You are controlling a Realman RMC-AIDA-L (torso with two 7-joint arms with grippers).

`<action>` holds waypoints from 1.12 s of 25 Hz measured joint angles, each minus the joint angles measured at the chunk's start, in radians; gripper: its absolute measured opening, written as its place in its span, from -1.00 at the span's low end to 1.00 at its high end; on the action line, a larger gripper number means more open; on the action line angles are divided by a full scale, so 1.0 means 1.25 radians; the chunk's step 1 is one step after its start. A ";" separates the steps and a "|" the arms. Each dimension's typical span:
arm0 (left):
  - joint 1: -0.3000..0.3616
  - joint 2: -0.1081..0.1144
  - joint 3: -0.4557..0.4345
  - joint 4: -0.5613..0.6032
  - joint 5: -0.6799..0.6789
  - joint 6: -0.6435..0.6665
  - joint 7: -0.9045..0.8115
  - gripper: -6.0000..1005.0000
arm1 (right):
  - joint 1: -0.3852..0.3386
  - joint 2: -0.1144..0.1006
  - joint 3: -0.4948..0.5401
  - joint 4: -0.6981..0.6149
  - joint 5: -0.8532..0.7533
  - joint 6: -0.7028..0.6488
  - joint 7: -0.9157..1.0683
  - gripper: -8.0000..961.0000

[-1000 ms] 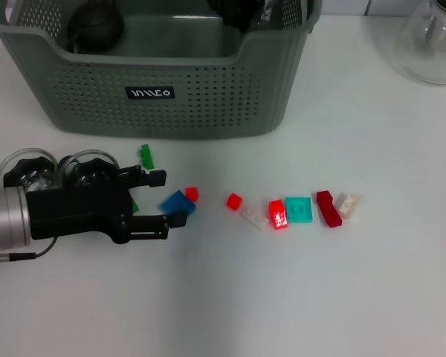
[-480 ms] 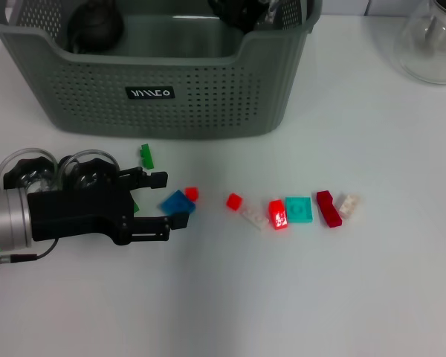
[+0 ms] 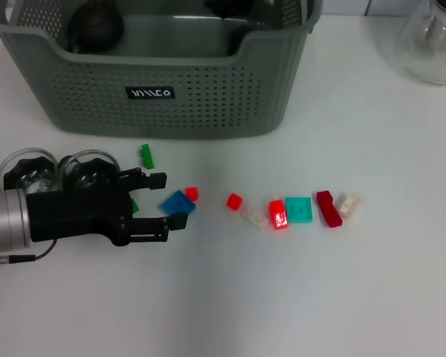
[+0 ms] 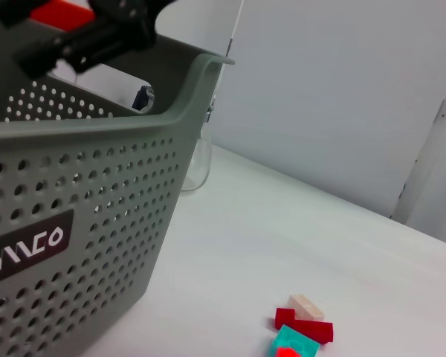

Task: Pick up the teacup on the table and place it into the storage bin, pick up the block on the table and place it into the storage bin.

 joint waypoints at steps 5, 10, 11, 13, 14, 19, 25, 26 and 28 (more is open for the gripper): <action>0.001 0.004 0.000 -0.001 -0.001 0.006 -0.001 0.72 | -0.099 0.001 0.003 -0.243 0.006 -0.063 0.065 0.32; 0.002 0.009 -0.005 0.004 -0.001 0.017 -0.004 0.72 | -0.258 0.000 0.008 -0.565 0.118 -0.159 0.096 0.54; 0.002 0.011 -0.013 0.005 -0.001 0.026 -0.004 0.72 | -0.292 0.000 0.010 -0.625 0.156 -0.177 0.094 0.62; 0.003 0.018 -0.034 0.008 0.001 0.046 -0.003 0.72 | -0.362 -0.002 0.018 -0.722 0.239 -0.214 0.084 0.77; 0.005 0.021 -0.044 0.011 0.001 0.055 -0.003 0.72 | -0.395 -0.003 0.023 -0.754 0.283 -0.241 0.074 0.84; 0.029 0.042 -0.151 0.066 0.004 0.128 -0.009 0.72 | -0.550 -0.002 0.074 -0.794 0.538 -0.453 -0.039 0.93; 0.050 0.056 -0.238 0.184 0.010 0.151 -0.089 0.72 | -0.627 -0.002 0.088 -0.654 0.593 -0.653 -0.124 0.92; 0.053 0.056 -0.239 0.210 0.016 0.150 -0.116 0.72 | -0.623 -0.004 0.089 -0.613 0.584 -0.679 -0.135 0.91; 0.054 0.056 -0.239 0.266 0.042 0.148 -0.168 0.72 | -0.602 -0.006 0.091 -0.527 0.554 -0.717 -0.152 0.91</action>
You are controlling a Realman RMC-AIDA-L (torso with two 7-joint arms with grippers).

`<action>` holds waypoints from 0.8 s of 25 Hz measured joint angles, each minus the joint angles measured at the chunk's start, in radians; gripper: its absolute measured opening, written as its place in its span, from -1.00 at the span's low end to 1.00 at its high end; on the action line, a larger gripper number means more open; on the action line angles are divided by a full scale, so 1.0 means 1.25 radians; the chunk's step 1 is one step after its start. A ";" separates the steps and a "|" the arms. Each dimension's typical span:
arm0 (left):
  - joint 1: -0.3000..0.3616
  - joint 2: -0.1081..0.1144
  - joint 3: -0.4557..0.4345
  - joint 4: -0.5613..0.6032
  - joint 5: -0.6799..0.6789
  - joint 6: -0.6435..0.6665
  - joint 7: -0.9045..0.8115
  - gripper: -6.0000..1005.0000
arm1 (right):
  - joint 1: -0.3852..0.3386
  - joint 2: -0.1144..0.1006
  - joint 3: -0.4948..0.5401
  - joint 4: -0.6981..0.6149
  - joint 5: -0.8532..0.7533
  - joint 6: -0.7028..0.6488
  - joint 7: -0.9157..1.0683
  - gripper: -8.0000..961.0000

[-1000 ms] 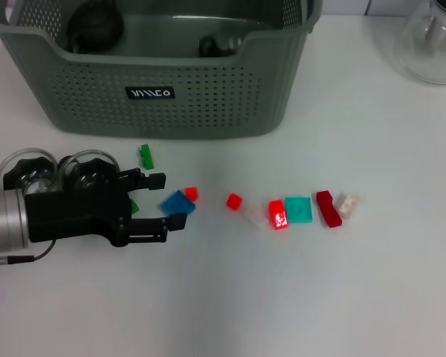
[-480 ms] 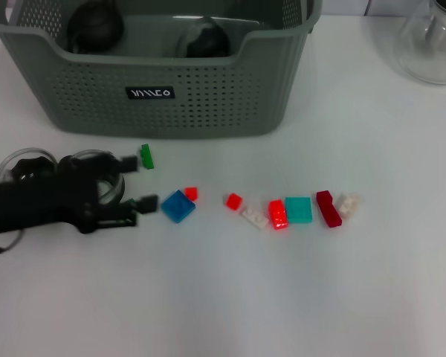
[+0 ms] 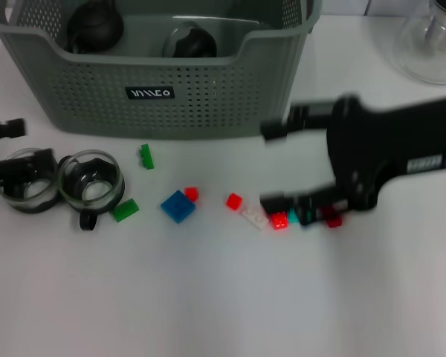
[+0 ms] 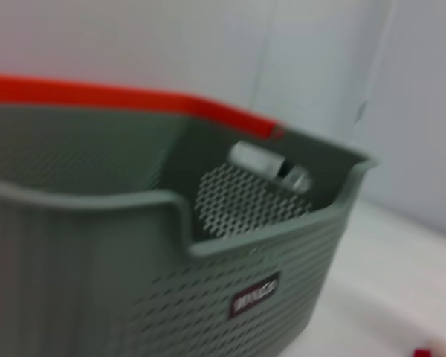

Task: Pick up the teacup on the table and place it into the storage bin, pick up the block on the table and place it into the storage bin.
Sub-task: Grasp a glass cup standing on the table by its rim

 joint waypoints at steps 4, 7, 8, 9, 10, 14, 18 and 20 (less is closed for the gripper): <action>-0.002 -0.006 0.000 0.129 0.072 -0.012 -0.111 0.72 | 0.065 0.000 0.001 0.148 -0.100 -0.022 -0.012 0.91; -0.014 -0.013 0.004 0.194 0.137 -0.036 -0.180 0.72 | 0.120 0.006 -0.004 0.239 -0.180 -0.007 -0.013 0.91; -0.021 -0.018 0.005 0.218 0.163 -0.047 -0.204 0.72 | 0.139 0.007 -0.007 0.263 -0.197 0.002 -0.014 0.91; -0.028 -0.025 0.005 0.238 0.193 -0.060 -0.229 0.72 | 0.152 0.007 -0.009 0.283 -0.211 0.011 -0.016 0.91; -0.036 -0.030 0.005 0.254 0.217 -0.071 -0.246 0.72 | 0.166 0.007 -0.010 0.301 -0.218 0.022 -0.020 0.91; -0.081 -0.052 0.025 0.314 0.344 -0.110 -0.336 0.72 | 0.197 0.007 -0.011 0.344 -0.225 0.047 -0.031 0.91; -0.122 -0.055 0.100 0.322 0.444 -0.128 -0.425 0.72 | 0.202 0.006 -0.010 0.350 -0.226 0.053 -0.032 0.91; -0.139 -0.056 0.153 0.320 0.480 -0.146 -0.470 0.72 | 0.203 0.006 -0.008 0.351 -0.227 0.054 -0.033 0.91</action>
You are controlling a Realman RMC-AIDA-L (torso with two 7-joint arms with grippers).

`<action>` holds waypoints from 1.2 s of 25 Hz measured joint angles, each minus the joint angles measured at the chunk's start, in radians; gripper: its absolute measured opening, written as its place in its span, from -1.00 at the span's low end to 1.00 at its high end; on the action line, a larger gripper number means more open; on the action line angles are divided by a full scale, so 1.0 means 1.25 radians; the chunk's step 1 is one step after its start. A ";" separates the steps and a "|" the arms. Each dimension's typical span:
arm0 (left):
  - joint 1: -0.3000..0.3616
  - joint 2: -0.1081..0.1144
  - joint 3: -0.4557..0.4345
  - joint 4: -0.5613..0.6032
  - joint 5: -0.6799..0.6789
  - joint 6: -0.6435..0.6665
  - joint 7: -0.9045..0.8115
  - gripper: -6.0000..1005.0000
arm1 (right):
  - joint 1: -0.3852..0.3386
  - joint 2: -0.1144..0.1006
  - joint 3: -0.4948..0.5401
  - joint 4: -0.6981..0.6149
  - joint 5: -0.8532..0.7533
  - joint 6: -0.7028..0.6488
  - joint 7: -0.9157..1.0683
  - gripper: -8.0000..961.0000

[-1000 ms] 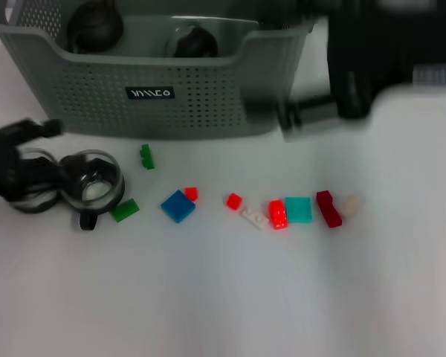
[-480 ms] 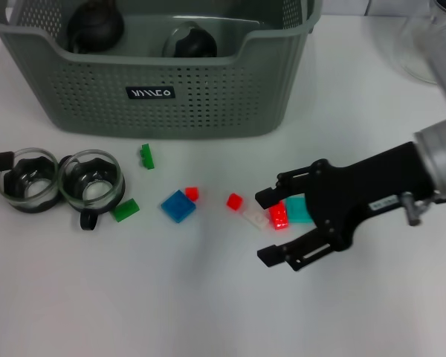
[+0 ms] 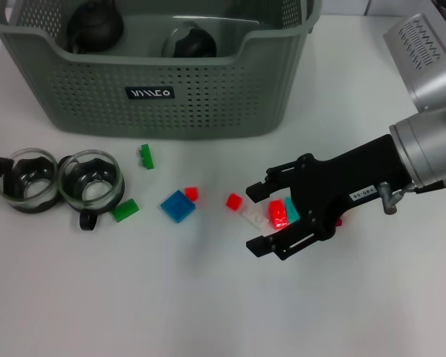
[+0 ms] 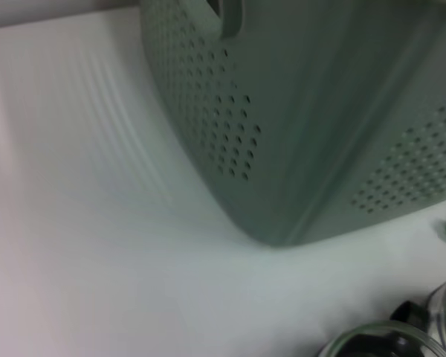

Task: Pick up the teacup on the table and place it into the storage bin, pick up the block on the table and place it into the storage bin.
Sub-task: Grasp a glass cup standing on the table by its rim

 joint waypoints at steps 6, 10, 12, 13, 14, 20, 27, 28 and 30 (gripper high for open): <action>-0.017 0.001 0.161 -0.023 0.046 -0.068 -0.109 0.72 | -0.002 0.001 -0.001 0.010 -0.001 0.010 -0.009 0.90; -0.019 0.014 0.229 -0.049 0.048 -0.101 -0.153 0.72 | -0.001 0.001 0.004 0.025 -0.001 0.012 -0.015 0.90; -0.020 0.016 0.237 -0.055 0.048 -0.106 -0.157 0.71 | -0.001 0.001 0.004 0.029 -0.001 0.014 -0.018 0.90; -0.020 0.017 0.245 -0.061 0.048 -0.110 -0.159 0.71 | -0.001 0.001 0.005 0.031 -0.001 0.014 -0.018 0.90; -0.021 0.018 0.252 -0.066 0.048 -0.115 -0.162 0.71 | -0.001 0.000 0.005 0.031 -0.001 0.015 -0.018 0.90; -0.026 0.025 0.284 -0.105 0.049 -0.128 -0.168 0.71 | -0.004 -0.001 0.009 0.032 -0.001 0.017 -0.019 0.90; -0.025 0.027 0.309 -0.128 0.050 -0.138 -0.169 0.42 | -0.003 -0.001 0.010 0.032 -0.001 0.019 -0.020 0.90; -0.024 0.027 0.311 -0.129 0.050 -0.141 -0.169 0.33 | -0.002 -0.001 0.010 0.032 -0.001 0.019 -0.020 0.90; -0.021 0.026 0.316 -0.133 0.050 -0.146 -0.169 0.15 | -0.001 -0.001 0.010 0.032 -0.001 0.019 -0.020 0.90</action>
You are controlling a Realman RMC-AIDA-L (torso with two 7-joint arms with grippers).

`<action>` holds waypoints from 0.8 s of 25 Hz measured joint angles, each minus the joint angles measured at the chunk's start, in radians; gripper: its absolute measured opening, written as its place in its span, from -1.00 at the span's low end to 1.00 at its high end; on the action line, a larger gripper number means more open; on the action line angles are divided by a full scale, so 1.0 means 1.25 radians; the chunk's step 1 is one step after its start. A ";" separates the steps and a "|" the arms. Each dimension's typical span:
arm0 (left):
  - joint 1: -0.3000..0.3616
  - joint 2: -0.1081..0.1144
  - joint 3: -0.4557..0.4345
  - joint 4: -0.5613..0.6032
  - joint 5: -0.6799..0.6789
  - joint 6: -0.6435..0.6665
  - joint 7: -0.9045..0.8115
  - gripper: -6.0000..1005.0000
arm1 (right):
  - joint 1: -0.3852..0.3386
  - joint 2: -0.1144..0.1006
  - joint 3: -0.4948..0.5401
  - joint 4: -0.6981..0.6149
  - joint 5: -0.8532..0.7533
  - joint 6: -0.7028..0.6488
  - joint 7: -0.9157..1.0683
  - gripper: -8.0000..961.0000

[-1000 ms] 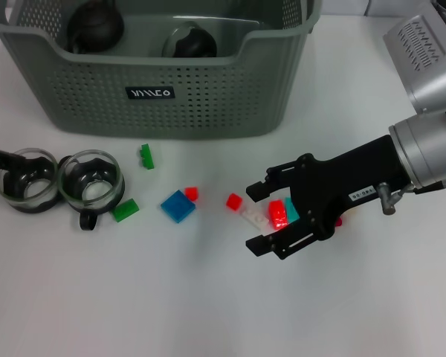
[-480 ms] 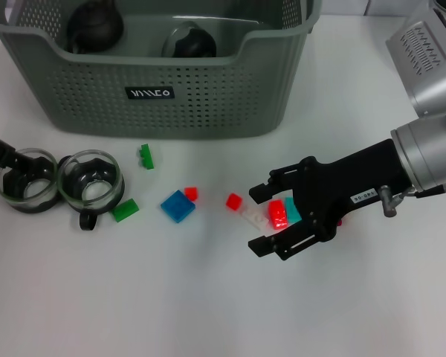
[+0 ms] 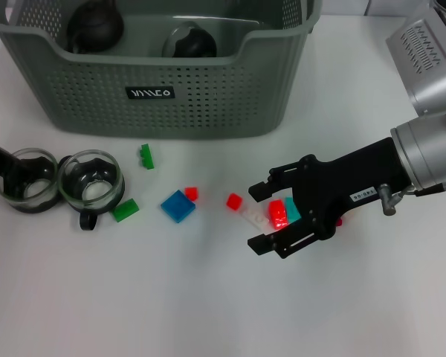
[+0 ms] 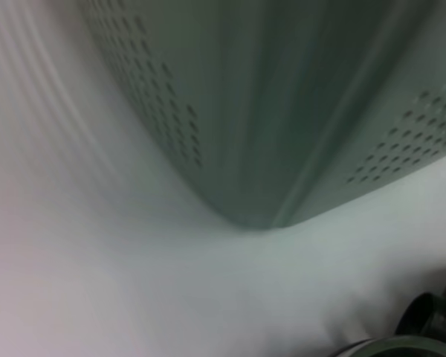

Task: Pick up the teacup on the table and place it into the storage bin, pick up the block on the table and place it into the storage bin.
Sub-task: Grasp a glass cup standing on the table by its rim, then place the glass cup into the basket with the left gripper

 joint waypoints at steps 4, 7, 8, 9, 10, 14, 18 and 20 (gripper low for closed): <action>-0.001 0.001 0.006 -0.020 0.000 -0.007 -0.009 -0.22 | 0.000 0.000 0.000 0.000 0.000 0.001 0.000 0.90; -0.004 0.002 0.014 -0.033 0.001 -0.013 -0.013 -0.46 | 0.001 0.001 0.000 0.000 0.001 0.002 0.000 0.90; -0.004 0.003 0.017 -0.034 0.001 -0.014 -0.016 -0.53 | 0.001 0.001 0.002 0.000 0.001 0.004 0.000 0.90; -0.004 0.003 0.018 -0.034 0.001 -0.015 -0.017 -0.60 | 0.001 0.001 0.004 -0.001 0.001 0.004 0.000 0.90; -0.002 0.003 0.019 -0.032 0.001 -0.015 -0.019 -0.67 | 0.001 0.001 0.007 -0.002 0.001 0.006 0.000 0.90; 0.003 0.004 0.016 -0.018 0.001 -0.016 -0.019 -0.77 | 0.001 0.000 0.011 -0.005 0.002 0.006 0.000 0.90; 0.005 0.004 0.013 -0.010 0.001 -0.016 -0.020 -0.81 | 0.001 -0.001 0.015 -0.006 0.001 0.006 0.000 0.90; 0.005 0.005 0.009 -0.007 0.001 -0.016 -0.022 -0.83 | 0.002 -0.001 0.016 -0.006 0.001 0.007 0.000 0.90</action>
